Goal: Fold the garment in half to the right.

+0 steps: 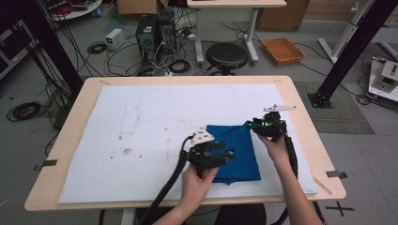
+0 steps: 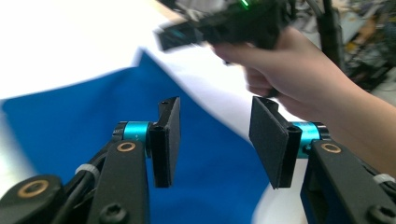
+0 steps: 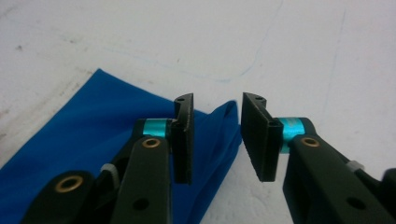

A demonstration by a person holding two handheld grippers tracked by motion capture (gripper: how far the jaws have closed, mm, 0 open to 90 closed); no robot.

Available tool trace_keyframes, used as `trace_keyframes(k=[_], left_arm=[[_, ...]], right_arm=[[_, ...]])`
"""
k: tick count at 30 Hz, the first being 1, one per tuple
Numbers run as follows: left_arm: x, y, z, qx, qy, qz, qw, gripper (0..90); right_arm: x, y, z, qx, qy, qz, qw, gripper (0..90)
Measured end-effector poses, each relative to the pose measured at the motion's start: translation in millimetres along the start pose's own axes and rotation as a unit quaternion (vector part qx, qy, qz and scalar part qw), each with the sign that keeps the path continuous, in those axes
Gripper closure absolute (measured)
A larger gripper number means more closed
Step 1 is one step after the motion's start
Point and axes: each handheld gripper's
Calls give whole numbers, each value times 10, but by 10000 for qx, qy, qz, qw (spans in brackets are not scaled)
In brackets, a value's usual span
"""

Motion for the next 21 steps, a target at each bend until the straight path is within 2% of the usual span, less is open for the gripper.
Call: trace_keyframes(k=[2, 5, 8, 12, 18, 20, 21], left_arm=[[-140, 28, 177, 66, 111, 93, 9999, 528], [-327, 47, 402, 127, 313, 145, 9993, 525], [-501, 34, 613, 149, 498, 244, 9983, 526], [-643, -8, 788, 123, 666, 275, 9973, 528], [-753, -66, 902, 126, 788, 334, 9963, 528], [-768, -67, 926, 140, 805, 352, 9960, 528], [-775, -64, 938, 142, 814, 342, 9960, 528]], right_arm=[[-26, -43, -74, -97, -49, -62, 9999, 715], [-16, -121, -171, -312, -69, -161, 9994, 896], [10, -177, -159, -336, -133, -226, 9991, 900], [61, -222, -98, -321, -223, -326, 9987, 900], [88, -247, -70, -293, -470, -340, 9979, 868], [115, -268, -69, -347, -535, -461, 9969, 791], [120, -278, -51, -346, -522, -559, 9965, 786]])
Point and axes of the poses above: each handheld gripper's, and its own axes: z roughly backward along the jaws, y roughly out of its top, x roughly to its right, and after that the axes turned 8 degrees about x, right-handed
